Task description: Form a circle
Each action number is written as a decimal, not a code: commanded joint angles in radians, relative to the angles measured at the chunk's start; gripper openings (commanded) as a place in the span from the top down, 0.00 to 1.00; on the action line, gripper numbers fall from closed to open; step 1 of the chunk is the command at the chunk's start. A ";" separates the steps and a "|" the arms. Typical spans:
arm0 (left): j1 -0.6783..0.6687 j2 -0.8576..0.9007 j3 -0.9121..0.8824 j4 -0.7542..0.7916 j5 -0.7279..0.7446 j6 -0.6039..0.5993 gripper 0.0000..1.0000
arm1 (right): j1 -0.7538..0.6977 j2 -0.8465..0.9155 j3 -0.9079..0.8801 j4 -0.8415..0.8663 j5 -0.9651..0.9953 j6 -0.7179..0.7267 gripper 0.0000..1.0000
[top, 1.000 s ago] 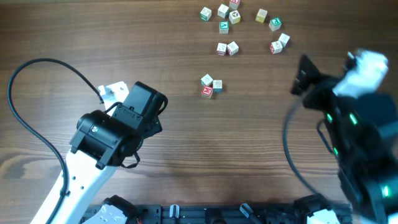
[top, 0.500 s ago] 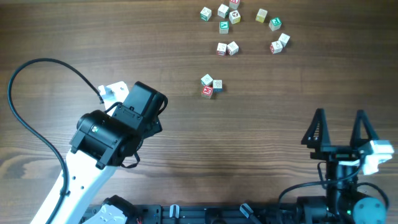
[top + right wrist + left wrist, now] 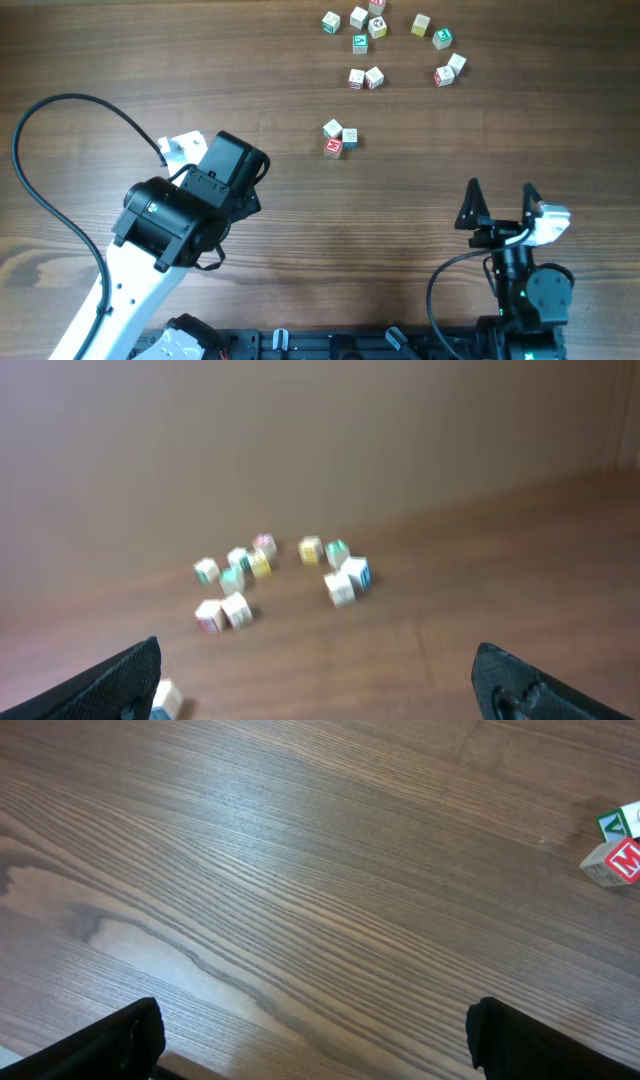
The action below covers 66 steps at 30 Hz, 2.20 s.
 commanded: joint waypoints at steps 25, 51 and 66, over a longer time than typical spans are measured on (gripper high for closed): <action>0.003 -0.007 -0.004 0.000 -0.003 0.005 0.00 | -0.005 -0.007 -0.080 0.121 -0.024 0.021 0.00; 0.270 -0.613 -0.752 0.818 0.175 0.399 0.00 | -0.005 -0.007 -0.080 0.121 -0.024 0.020 0.00; 0.504 -1.167 -1.202 1.150 0.210 0.454 0.00 | -0.005 -0.007 -0.080 0.121 -0.024 0.021 0.00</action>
